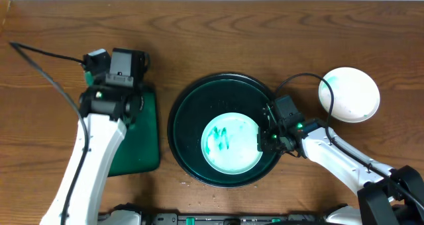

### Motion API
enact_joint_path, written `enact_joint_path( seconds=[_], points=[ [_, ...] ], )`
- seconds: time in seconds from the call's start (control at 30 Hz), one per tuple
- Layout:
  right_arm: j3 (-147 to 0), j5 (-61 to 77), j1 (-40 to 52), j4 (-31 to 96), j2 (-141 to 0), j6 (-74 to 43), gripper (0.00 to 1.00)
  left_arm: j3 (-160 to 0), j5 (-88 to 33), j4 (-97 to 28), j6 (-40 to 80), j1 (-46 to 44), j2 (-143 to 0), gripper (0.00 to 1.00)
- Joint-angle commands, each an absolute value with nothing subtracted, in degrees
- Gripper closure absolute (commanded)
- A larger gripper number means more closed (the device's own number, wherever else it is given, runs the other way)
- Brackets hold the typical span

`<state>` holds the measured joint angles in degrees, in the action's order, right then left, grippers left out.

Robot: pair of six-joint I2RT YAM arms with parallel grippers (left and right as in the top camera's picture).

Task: Clean dirty plates on tray and stack at the side
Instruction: 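Carry the sponge with the left gripper over the white plate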

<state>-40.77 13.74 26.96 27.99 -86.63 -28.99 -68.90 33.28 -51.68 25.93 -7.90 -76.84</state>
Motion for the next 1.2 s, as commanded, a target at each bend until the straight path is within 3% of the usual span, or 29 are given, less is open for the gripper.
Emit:
enact_joint_path(
  seconds=[0.0, 0.13, 0.4, 0.67, 0.87, 1.17],
  points=[
    [-41.4, 14.7, 26.7, 27.9, -87.0, -27.7, 0.99, -68.6, 18.0, -53.4, 27.2, -4.7, -82.4, 0.93],
    [-41.4, 14.7, 26.7, 27.9, -87.0, -27.6, 0.99, -68.6, 5.1, -55.5, 27.1, -1.9, -88.5, 0.93],
    [-41.4, 14.7, 26.7, 27.8, -87.0, -27.6, 0.99, -68.6, 2.0, -54.8, 25.0, -3.2, -89.5, 0.93],
    [-41.4, 14.7, 26.7, 27.5, -87.0, -27.6, 0.99, -68.6, -8.2, -56.1, 21.4, -15.5, -89.3, 0.93],
    [-41.4, 15.4, 26.7, 27.6, -87.0, -27.6, 0.99, -68.6, -8.5, -52.0, 22.8, -28.8, -93.5, 0.93],
    [-41.4, 15.6, 26.7, 27.7, -87.0, -27.8, 0.99, -68.6, -14.7, -47.1, 24.7, -32.5, -107.6, 0.93]
  ],
)
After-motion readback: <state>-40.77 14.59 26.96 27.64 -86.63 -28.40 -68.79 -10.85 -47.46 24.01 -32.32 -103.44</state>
